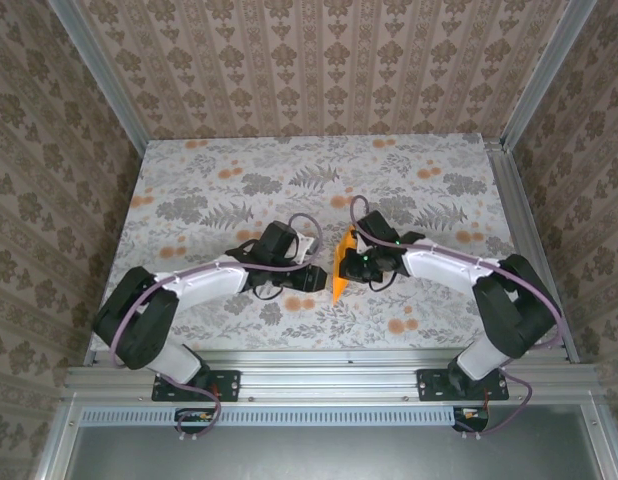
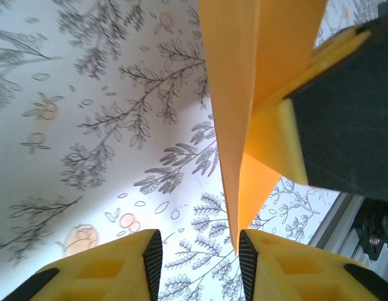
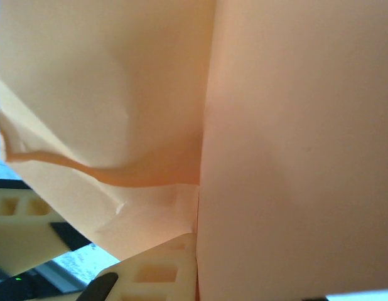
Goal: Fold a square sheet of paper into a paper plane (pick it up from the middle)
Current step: Move a paper plane to the center of the table.
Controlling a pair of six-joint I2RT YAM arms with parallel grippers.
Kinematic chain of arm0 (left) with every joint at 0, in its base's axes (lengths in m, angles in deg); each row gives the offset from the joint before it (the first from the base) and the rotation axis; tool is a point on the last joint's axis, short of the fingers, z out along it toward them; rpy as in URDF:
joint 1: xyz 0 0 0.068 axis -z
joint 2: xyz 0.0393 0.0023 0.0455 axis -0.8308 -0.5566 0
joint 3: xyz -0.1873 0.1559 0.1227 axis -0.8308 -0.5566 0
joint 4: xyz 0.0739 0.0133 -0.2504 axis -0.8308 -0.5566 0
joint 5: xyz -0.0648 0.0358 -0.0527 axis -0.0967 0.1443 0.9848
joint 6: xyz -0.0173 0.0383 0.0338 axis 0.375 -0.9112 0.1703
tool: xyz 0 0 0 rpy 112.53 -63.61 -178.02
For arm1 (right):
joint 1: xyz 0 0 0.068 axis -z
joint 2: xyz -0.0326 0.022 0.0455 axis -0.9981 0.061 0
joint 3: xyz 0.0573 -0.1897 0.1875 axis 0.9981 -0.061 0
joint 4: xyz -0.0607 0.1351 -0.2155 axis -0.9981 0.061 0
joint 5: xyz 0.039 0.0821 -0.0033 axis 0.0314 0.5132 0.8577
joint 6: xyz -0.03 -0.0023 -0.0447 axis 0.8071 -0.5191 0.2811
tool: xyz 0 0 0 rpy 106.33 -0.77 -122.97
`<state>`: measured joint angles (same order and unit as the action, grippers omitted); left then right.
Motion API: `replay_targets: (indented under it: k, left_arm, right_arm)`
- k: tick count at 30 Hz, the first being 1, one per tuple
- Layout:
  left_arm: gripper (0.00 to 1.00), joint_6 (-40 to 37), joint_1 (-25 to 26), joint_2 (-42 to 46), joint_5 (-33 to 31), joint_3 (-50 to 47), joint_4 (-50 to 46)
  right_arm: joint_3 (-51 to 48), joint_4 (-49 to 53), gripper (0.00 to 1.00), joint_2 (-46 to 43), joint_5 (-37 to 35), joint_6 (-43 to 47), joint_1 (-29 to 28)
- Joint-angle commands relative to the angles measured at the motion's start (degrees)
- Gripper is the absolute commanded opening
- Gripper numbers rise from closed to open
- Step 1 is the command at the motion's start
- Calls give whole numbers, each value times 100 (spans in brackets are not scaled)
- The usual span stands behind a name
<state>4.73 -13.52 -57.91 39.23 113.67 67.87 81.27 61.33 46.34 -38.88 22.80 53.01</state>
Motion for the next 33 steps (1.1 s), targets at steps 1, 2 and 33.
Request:
replay_targets:
  k: [1,2,33]
  left_arm:
    - [41,-245,-165,345,-87,-176,-437]
    - [41,-250,-207,429,-86,-218,-480]
    - [43,-352,-706,1050,88,-911,-584]
  right_arm:
    - [456,1417,12,497,-392,981,-84]
    - [645,1570,12,653,-548,1048,-143]
    - [2315,2421,22,2344,-2101,1532,-1132]
